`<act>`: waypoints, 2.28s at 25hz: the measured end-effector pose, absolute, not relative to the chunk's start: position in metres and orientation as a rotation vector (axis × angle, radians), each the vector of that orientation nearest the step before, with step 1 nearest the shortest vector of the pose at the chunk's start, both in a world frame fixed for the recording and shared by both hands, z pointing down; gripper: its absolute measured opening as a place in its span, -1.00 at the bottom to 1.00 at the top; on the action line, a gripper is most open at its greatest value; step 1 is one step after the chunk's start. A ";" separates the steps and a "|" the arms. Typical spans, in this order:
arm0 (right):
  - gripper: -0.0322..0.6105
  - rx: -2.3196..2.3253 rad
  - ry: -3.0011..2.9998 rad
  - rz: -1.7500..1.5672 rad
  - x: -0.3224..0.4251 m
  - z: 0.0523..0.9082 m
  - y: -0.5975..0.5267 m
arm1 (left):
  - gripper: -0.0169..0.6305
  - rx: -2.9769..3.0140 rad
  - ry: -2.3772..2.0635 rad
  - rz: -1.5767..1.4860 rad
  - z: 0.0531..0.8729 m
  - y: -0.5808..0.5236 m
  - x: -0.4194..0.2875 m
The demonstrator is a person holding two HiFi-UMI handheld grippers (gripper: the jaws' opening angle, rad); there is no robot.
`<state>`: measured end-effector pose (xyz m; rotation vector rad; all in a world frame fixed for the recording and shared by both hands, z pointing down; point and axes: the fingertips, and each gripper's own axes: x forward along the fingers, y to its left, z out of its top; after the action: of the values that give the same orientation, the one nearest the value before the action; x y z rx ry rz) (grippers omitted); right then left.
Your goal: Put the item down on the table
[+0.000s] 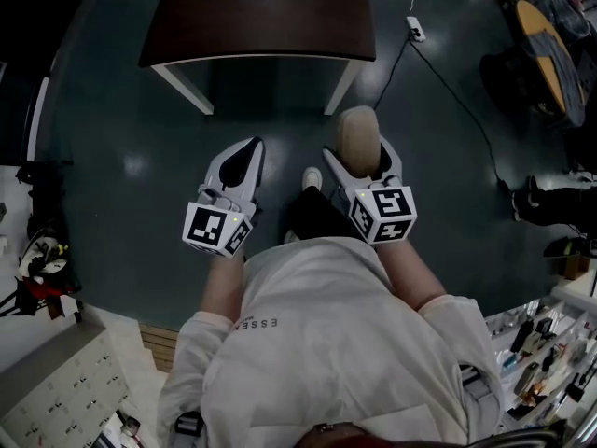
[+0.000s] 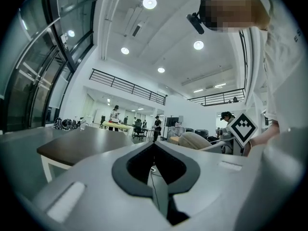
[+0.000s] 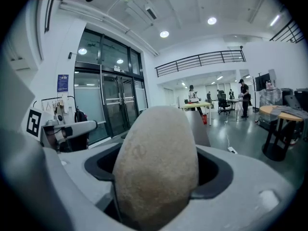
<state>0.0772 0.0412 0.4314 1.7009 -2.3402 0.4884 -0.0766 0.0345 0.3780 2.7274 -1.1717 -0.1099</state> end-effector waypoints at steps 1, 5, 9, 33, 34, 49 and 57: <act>0.35 1.703 -2.340 0.495 0.083 0.432 0.027 | -0.90 2.727 -1.177 -0.109 0.378 0.021 -0.072; 0.35 1.704 -2.346 0.514 0.105 0.431 -0.033 | -0.90 2.732 -1.192 -0.107 0.374 -0.038 -0.054; 0.35 1.699 -2.337 0.522 0.130 0.432 -0.091 | -0.90 2.748 -1.199 -0.081 0.370 -0.090 -0.030; 0.35 1.452 -2.099 0.696 0.114 0.547 -0.338 | -0.90 2.599 -1.187 -0.081 0.423 -0.355 -0.026; 0.35 1.433 -2.085 0.703 0.110 0.556 -0.347 | -0.90 2.599 -1.184 -0.074 0.424 -0.366 -0.027; 0.36 1.280 -1.944 0.794 0.092 0.646 -0.414 | -0.90 2.470 -1.119 -0.020 0.488 -0.416 -0.032; 0.38 1.347 -2.000 0.785 0.091 0.630 -0.424 | -0.90 2.462 -1.150 -0.040 0.478 -0.419 -0.043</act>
<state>0.0914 -0.4237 0.6304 1.3469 -2.0005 0.7853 -0.0430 -0.4194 0.4776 2.4621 -1.1499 -0.0398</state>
